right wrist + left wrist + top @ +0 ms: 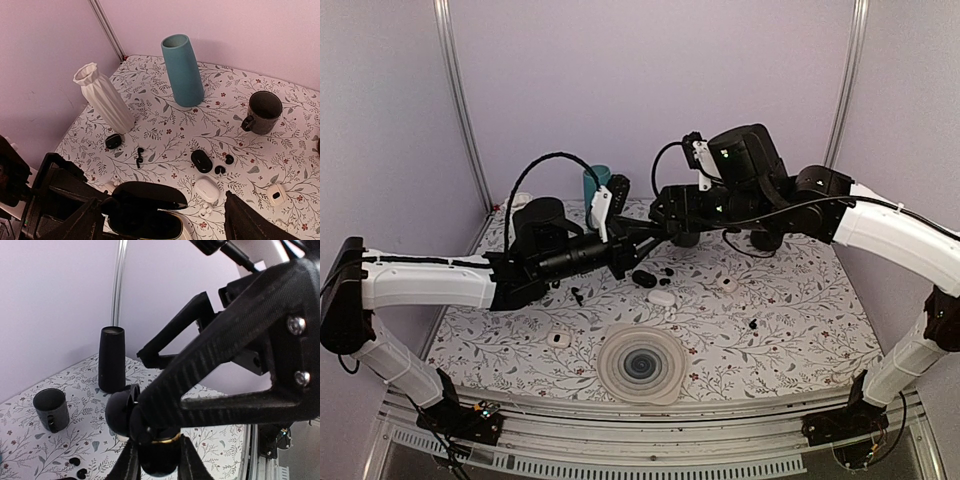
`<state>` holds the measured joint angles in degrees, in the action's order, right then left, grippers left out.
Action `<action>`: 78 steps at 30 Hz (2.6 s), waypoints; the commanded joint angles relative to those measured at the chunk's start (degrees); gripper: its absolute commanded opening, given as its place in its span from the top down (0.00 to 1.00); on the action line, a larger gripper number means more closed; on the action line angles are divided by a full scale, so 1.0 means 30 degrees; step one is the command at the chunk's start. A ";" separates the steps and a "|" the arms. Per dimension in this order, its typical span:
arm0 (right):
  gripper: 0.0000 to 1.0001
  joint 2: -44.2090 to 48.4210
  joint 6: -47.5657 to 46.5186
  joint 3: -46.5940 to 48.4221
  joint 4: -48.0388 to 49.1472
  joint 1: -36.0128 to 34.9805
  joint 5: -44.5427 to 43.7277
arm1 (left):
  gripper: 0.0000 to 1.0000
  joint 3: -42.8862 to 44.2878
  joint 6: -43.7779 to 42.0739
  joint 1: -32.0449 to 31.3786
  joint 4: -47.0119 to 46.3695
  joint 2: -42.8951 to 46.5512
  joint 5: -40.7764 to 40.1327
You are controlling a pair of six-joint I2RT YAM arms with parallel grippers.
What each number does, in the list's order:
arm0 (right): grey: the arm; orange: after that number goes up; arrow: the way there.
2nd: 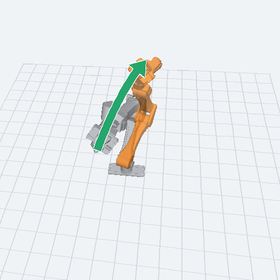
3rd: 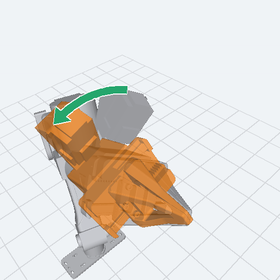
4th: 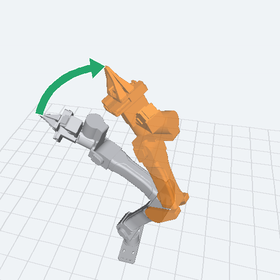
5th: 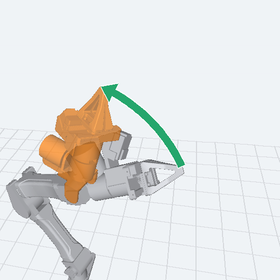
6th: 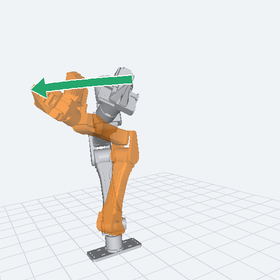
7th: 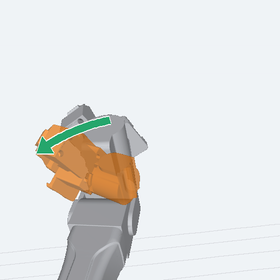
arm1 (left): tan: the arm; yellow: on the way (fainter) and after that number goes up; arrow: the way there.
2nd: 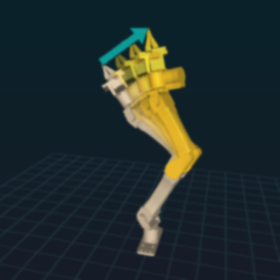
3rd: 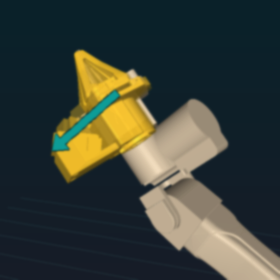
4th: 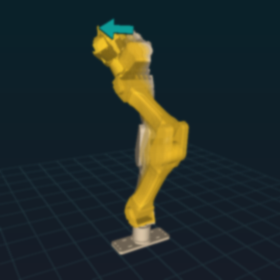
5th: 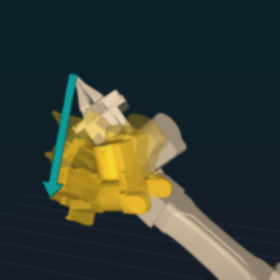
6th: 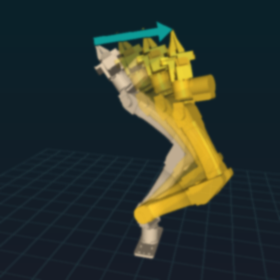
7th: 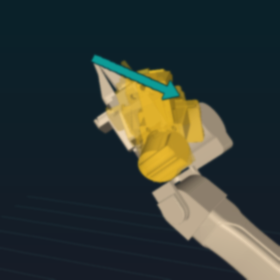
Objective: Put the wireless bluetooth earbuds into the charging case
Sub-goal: Adjust the left earbud in the left side groove of the charging case.
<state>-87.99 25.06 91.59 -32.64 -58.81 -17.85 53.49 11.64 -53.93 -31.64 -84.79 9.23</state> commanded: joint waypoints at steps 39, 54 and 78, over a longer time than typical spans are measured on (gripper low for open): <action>0.15 -0.1513 0.0905 0.1516 -0.2040 0.0002 -0.1319 | 1.00 0.0685 -0.0925 0.0073 0.1261 -0.0073 -0.1628; 0.15 -0.0927 0.0876 0.0988 -0.2017 0.0003 -0.1368 | 1.00 0.0626 -0.0578 0.0265 0.1028 0.0170 -0.1295; 0.15 -0.0325 0.1051 0.0292 -0.1891 0.0003 -0.1317 | 1.00 0.0175 -0.0335 0.0406 0.0456 0.1013 -0.0811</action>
<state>-90.78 27.66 93.82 -37.04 -59.02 -20.32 54.39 10.41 -53.34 -26.72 -84.66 5.61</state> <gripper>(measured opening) 0.849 0.205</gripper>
